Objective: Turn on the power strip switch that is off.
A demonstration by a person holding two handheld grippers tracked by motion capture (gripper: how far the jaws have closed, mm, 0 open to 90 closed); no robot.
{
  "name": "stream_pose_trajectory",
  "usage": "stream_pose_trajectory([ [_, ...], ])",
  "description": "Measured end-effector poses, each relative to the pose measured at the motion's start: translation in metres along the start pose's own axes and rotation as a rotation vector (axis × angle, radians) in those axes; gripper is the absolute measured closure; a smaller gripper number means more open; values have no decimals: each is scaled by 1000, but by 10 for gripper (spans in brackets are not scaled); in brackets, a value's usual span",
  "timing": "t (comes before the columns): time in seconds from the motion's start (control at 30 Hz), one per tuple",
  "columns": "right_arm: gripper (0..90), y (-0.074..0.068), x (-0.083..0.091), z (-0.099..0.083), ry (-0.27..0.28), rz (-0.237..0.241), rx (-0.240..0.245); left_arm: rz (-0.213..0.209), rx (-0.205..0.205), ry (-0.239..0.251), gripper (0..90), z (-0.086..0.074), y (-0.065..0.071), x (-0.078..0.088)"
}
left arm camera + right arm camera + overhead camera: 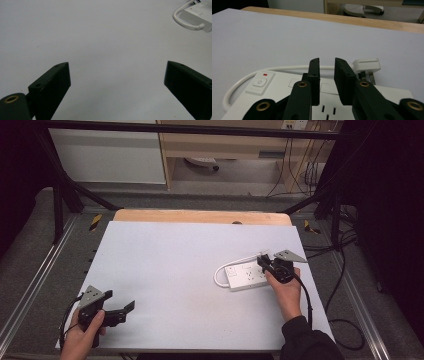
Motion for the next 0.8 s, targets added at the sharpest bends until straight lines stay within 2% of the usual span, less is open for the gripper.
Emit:
stream_pose_trajectory([
  [0.43, 644, -3, 9, 7, 27, 16, -18, 1, 1, -3, 68, 0, 0, 0],
  [0.53, 570, -3, 12, 10, 37, 19, -32, 2, 1, -3, 68, 0, -1, 0],
  [0.63, 455, -3, 15, 12, 42, 20, -52, 0, 3, -3, 68, 0, 0, 0],
  [0.8, 290, -5, 23, 16, 27, 28, -77, 1, 2, -3, 68, 0, 0, 0],
])
Point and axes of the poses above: each handheld gripper's, and its own axes: x roughly backward along the jaws, z roughly out of its top, y roughly to its right, the point moved 9 cm from there along -x, roughly forward along the jaws, and after that the axes turned 12 degrees about z, right-handed, at the moved point
